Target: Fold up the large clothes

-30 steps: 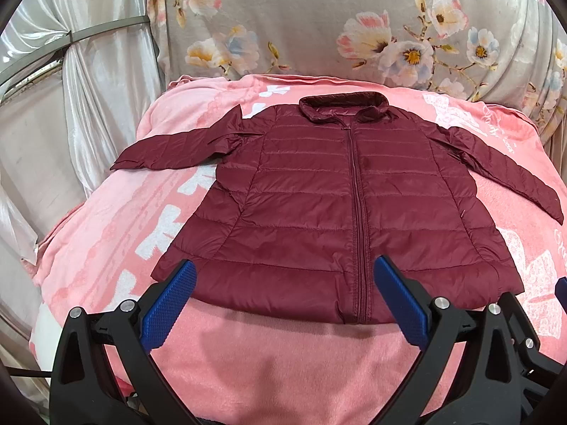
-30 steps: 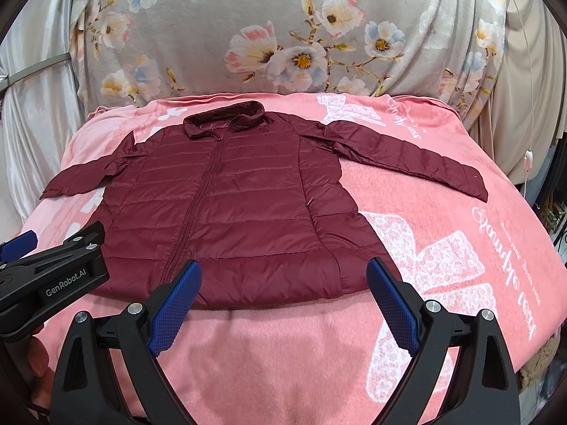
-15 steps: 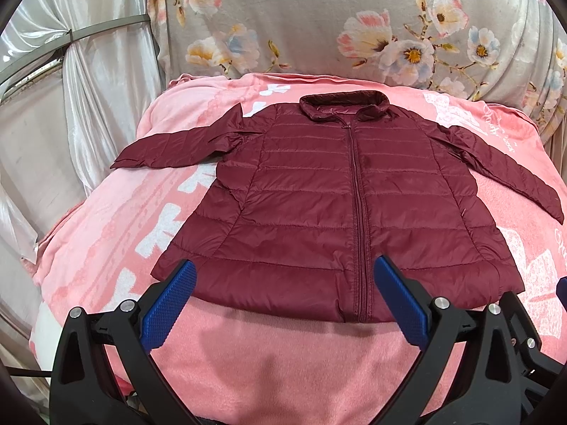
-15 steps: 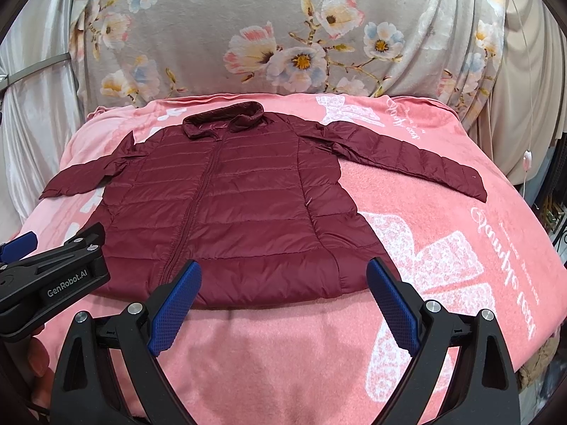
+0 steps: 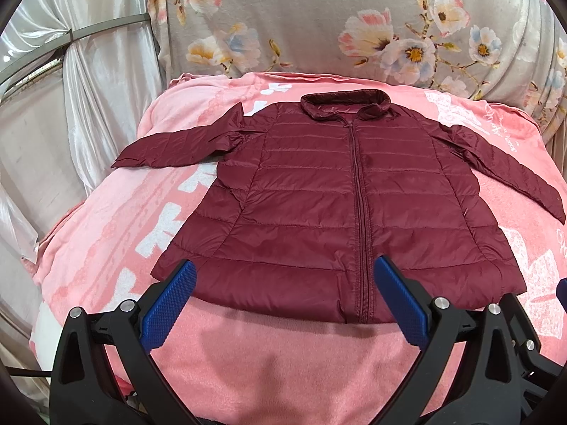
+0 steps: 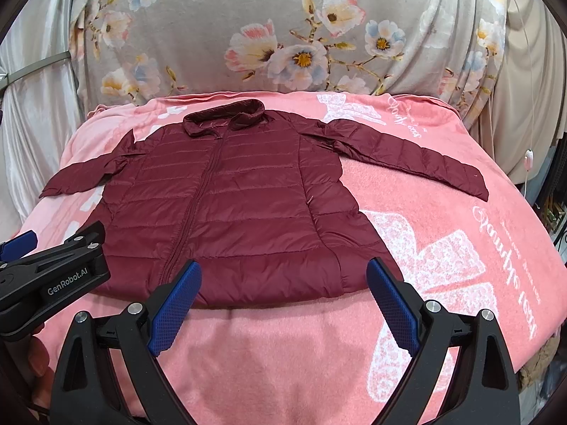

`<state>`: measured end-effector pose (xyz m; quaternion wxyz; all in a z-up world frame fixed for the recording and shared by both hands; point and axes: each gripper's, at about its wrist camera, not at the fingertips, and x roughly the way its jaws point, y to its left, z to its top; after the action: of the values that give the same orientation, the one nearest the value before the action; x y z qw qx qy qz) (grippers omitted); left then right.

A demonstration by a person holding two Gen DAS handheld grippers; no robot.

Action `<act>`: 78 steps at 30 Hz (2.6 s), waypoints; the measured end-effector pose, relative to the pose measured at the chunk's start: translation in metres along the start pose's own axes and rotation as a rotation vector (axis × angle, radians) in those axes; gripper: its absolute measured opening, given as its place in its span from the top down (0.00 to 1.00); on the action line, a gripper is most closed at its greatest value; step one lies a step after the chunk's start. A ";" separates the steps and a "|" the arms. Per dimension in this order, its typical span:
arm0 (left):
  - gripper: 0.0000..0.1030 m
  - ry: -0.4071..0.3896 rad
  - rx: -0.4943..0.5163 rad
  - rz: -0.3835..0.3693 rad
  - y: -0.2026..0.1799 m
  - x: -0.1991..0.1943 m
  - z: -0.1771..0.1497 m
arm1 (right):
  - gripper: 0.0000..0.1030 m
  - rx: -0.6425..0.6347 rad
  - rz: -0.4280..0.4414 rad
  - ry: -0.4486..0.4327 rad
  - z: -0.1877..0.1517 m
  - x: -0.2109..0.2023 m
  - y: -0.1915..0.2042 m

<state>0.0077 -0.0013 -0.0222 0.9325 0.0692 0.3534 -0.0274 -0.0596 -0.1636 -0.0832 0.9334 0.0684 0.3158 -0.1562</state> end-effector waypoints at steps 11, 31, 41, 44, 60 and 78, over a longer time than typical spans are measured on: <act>0.05 0.002 0.002 -0.001 0.000 0.001 0.000 | 0.11 0.000 -0.001 0.002 -0.001 0.001 0.000; 0.05 0.033 -0.024 0.056 0.027 0.016 0.002 | 0.11 0.037 -0.029 0.038 0.004 0.023 -0.016; 0.05 0.050 -0.084 0.048 0.049 0.046 0.018 | 0.11 0.245 0.006 0.030 0.050 0.088 -0.113; 0.05 0.061 -0.103 0.088 0.058 0.057 0.022 | 0.11 0.385 -0.013 0.018 0.063 0.120 -0.171; 0.05 0.071 -0.236 0.192 0.094 0.102 0.041 | 0.31 0.872 -0.150 -0.044 0.076 0.235 -0.376; 0.05 0.082 -0.276 0.188 0.105 0.121 0.051 | 0.94 0.345 0.242 -0.311 0.240 0.179 -0.174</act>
<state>0.1418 0.0948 -0.0534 0.9164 -0.0256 0.3836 0.1114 0.1528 -0.4265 -0.0077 0.9571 0.2390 0.1270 -0.1037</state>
